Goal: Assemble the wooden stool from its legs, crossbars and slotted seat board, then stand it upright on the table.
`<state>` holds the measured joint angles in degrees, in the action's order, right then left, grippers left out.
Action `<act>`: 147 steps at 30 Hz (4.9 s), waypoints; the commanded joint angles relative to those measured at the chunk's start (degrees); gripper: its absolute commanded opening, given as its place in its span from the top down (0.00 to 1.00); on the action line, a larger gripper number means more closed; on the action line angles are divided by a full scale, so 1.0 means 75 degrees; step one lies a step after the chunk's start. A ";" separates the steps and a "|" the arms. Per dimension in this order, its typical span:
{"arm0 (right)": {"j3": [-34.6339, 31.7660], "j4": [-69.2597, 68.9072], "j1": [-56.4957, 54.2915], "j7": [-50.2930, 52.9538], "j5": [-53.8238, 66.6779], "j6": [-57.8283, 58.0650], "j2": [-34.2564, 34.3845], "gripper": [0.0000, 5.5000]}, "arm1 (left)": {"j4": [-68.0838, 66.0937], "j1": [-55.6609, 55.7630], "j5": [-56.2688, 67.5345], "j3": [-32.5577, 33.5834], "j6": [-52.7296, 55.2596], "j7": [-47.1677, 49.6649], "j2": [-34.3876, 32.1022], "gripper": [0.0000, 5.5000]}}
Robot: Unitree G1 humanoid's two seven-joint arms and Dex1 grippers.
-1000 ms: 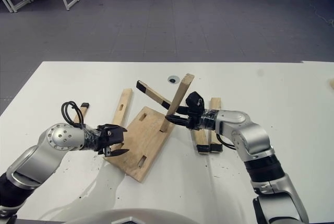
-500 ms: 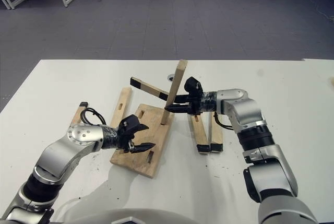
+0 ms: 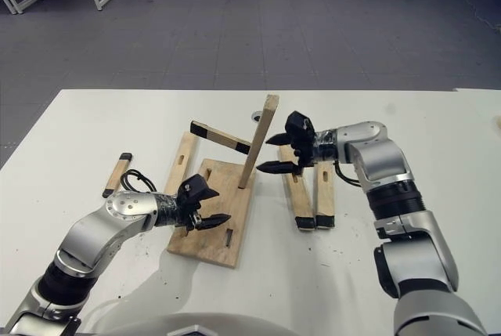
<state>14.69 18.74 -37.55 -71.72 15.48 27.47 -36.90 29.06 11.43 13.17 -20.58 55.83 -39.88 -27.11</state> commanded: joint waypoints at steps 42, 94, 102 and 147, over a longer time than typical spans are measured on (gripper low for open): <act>-0.4708 -0.4371 -0.1294 1.0125 0.2334 0.2890 0.3675 0.37 | 0.0103 -0.0646 0.0190 0.0640 0.0589 0.1983 0.0494 0.37; -0.5491 -0.5550 0.2166 0.6507 0.4382 0.3742 0.1961 0.63 | 0.0988 -0.0494 0.2402 0.2764 0.1946 0.1159 -0.0095 0.37; -0.5365 -0.5504 0.2162 0.3995 0.8866 0.5597 0.0187 0.63 | -0.1033 0.1918 0.9178 0.5612 0.3185 0.0809 0.0492 0.37; -0.3018 -0.6066 0.3585 0.4533 0.6611 0.3967 -0.1001 0.38 | -0.1097 -0.0393 0.6485 0.3877 -0.1713 0.0089 -0.2305 0.62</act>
<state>-10.22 -24.65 -11.96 -38.85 67.65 58.52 -45.62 20.76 9.28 70.49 13.10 47.84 -36.10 -44.83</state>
